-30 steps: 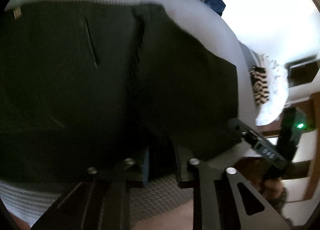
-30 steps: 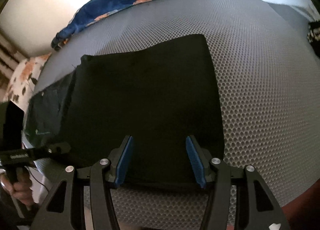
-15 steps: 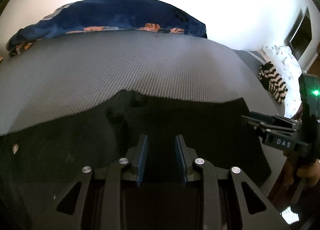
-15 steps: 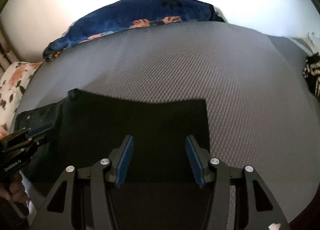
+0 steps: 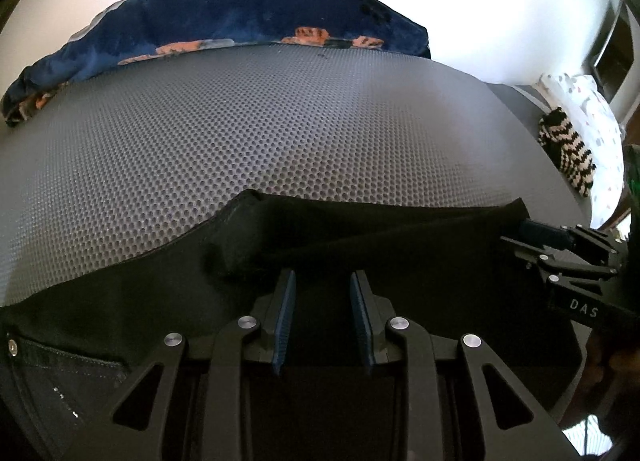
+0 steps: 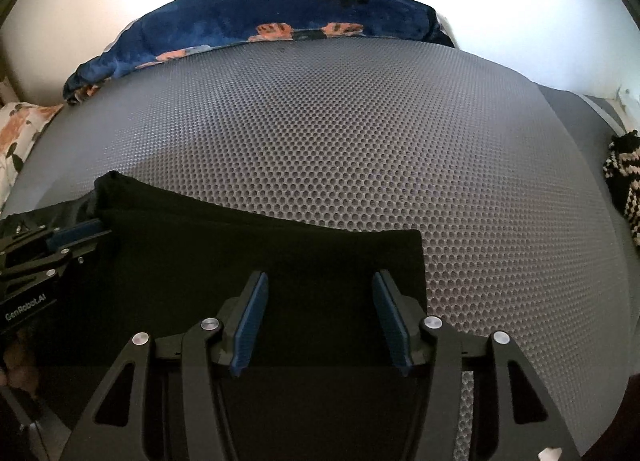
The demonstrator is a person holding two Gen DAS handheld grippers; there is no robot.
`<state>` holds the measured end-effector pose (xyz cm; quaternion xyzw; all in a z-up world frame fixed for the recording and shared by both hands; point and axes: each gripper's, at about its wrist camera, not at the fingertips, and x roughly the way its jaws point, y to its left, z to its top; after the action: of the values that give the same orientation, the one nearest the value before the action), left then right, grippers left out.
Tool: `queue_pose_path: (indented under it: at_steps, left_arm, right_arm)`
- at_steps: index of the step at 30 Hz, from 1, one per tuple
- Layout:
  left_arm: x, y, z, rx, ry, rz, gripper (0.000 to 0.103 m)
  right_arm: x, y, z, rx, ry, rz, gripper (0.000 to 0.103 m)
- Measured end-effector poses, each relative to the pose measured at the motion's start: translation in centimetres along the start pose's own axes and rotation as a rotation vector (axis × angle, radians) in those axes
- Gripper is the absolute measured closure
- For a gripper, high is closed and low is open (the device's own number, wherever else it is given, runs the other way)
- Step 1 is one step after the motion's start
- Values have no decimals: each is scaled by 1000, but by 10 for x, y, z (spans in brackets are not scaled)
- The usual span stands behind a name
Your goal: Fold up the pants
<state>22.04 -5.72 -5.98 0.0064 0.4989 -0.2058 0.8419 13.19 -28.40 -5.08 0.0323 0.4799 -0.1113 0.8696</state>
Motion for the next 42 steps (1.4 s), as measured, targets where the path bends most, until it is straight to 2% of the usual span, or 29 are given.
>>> queue_pose_path:
  at_steps: [4,7,10,14,20,25,27,31,34,38,42]
  left_arm:
    - [-8,2,-6,-19,8,-3,72]
    - [-21,10,-14,-68,18,-15,65]
    - [-41,20,-28,-107,12,-19,64]
    - [-84,40,-52,-164,-33,6,51]
    - [-158,85,-86,-264,-122,59,48]
    - [-206,130,-117,-406,-187,109,43]
    - [-217,148,-130,-484,-204,102,43]
    - [-225,179,-156,-649,-228,87,43]
    - [-225,192,-173,-723,-232,88,43]
    - [-216,209,-197,-847,-217,14,43]
    - [-201,224,-215,-968,-204,-81,43]
  right_arm:
    - [-2,1,-3,10,2,0,51]
    - [-4,3,-10,19,14,8,51]
    - [-9,8,-23,18,23,15,51]
    - [-18,21,-41,-7,41,31,51]
    - [-29,45,-57,-41,65,73,51]
    - [-34,79,-69,-104,81,119,50]
    - [-36,95,-72,-134,86,142,50]
    - [-37,128,-76,-192,98,193,50]
    - [-37,151,-78,-230,106,229,50]
    - [-37,169,-77,-249,115,276,52]
    - [-36,166,-70,-200,128,304,51]
